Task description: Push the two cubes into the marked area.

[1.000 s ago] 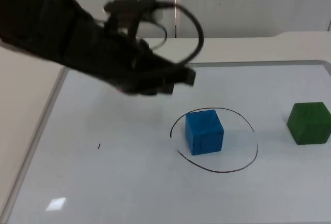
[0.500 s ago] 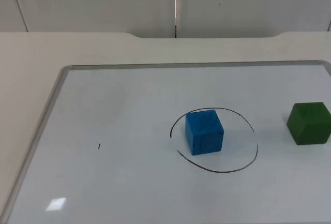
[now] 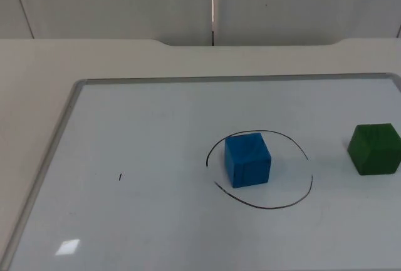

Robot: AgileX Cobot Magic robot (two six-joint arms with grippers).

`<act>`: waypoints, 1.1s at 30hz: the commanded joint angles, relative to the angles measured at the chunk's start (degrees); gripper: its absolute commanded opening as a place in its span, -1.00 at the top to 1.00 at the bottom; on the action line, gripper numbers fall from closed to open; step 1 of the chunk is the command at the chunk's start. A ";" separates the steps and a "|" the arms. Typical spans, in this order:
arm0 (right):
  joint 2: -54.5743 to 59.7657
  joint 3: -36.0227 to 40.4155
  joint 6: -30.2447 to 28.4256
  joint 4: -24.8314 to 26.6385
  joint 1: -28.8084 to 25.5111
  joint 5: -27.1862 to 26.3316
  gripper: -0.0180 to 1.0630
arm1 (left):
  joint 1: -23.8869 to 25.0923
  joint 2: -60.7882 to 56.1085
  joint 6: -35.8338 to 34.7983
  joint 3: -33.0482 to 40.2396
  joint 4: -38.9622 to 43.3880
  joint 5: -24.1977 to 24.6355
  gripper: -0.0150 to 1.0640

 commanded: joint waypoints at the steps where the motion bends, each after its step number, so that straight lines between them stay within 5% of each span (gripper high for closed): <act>1: -0.23 0.13 0.18 -0.01 -0.38 -0.27 -0.98 | 1.65 -4.93 -4.59 -0.17 7.09 4.06 0.98; 8: -0.23 0.13 0.18 -0.01 -0.38 -0.27 -0.98 | 1.71 -13.27 -7.70 3.57 11.36 4.23 0.98; 15: -0.23 0.13 0.18 -0.01 -0.38 -0.27 -0.98 | 1.71 -26.23 -11.66 16.42 12.50 1.12 0.98; 33: -0.23 0.13 -0.05 -0.38 -0.38 -0.27 -0.98 | 1.71 -54.26 -32.16 22.55 34.44 17.14 0.98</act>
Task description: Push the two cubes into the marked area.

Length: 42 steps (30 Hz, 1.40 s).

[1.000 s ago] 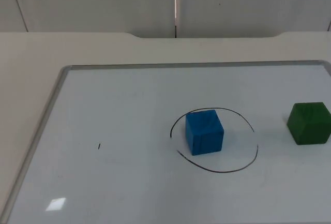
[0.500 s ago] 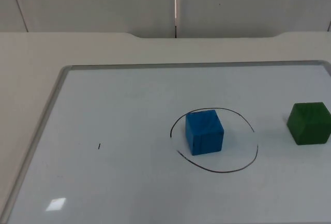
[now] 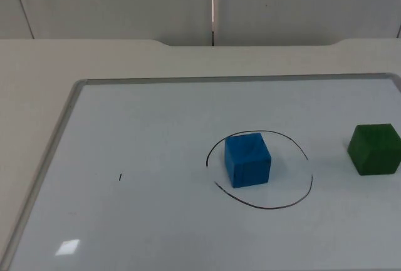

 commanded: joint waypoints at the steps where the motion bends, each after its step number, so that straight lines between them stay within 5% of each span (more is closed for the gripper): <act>1: -0.23 0.13 -0.32 -0.25 -0.38 -0.15 -0.98 | 0.19 -2.40 -2.07 0.44 1.55 1.72 0.98; 15: -0.23 0.13 -0.32 -0.25 -0.38 -0.15 -0.98 | 0.19 -12.76 -6.95 2.54 11.86 9.43 0.98; 30: -0.23 -0.37 -0.32 0.19 -0.38 -0.81 -0.98 | 0.19 -12.76 -10.55 3.60 13.73 7.93 0.98; 38: 1.24 -2.86 -0.32 1.67 -0.38 -5.99 -0.98 | 0.19 -12.76 -11.09 3.60 13.73 7.93 0.98; 42: 10.89 -4.53 -0.32 1.68 -0.38 -9.65 -0.95 | 0.19 -12.76 -11.09 3.60 13.73 7.93 0.98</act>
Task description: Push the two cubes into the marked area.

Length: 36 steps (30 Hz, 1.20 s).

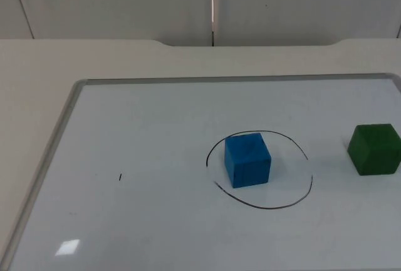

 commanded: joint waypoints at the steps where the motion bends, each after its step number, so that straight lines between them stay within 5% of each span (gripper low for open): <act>1: 3.80 -0.77 0.00 0.30 -0.31 -2.53 -0.95 | 0.19 -0.23 -0.53 0.31 0.00 -0.59 0.98; 6: 18.58 -2.19 0.58 0.04 -0.31 -7.97 -0.74 | 0.19 -0.23 -0.53 0.31 0.00 -0.59 0.98; 10: 32.08 -4.23 0.58 0.04 -0.31 -12.15 -0.31 | 0.19 -0.23 -0.64 0.31 0.33 -0.59 0.98; 12: 33.77 -4.41 0.58 0.21 -0.31 -12.57 -0.27 | 0.19 -0.23 -0.64 0.31 0.33 -0.59 0.98; 16: 46.76 -8.20 0.85 1.65 -0.31 -13.97 0.17 | 0.19 -0.23 -0.64 0.31 0.33 -0.59 0.98; 26: 66.64 -15.18 0.85 1.65 -0.31 -18.15 0.92 | 0.19 -0.23 -0.64 0.31 0.33 -0.59 0.98; 36: 78.89 -16.43 0.85 1.48 -0.31 -27.63 0.96 | 0.19 -0.23 -0.64 0.31 0.42 -0.59 0.98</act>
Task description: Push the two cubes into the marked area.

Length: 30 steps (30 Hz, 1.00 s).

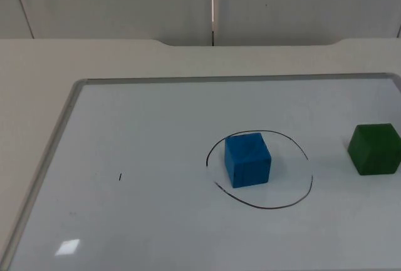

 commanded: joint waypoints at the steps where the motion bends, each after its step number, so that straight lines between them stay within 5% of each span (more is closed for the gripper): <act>1: 2.96 -0.39 0.22 -0.08 -0.31 -4.19 0.96 | 0.19 -0.23 -0.45 0.31 0.42 -0.59 0.98; 11: 11.51 -0.39 0.39 1.87 -0.31 -8.86 0.96 | 0.19 -0.23 -0.45 0.31 0.42 -0.59 0.98; 30: 24.42 -7.48 0.67 3.40 -0.19 -5.42 0.96 | 0.19 -0.23 -0.45 0.31 0.42 -0.59 0.98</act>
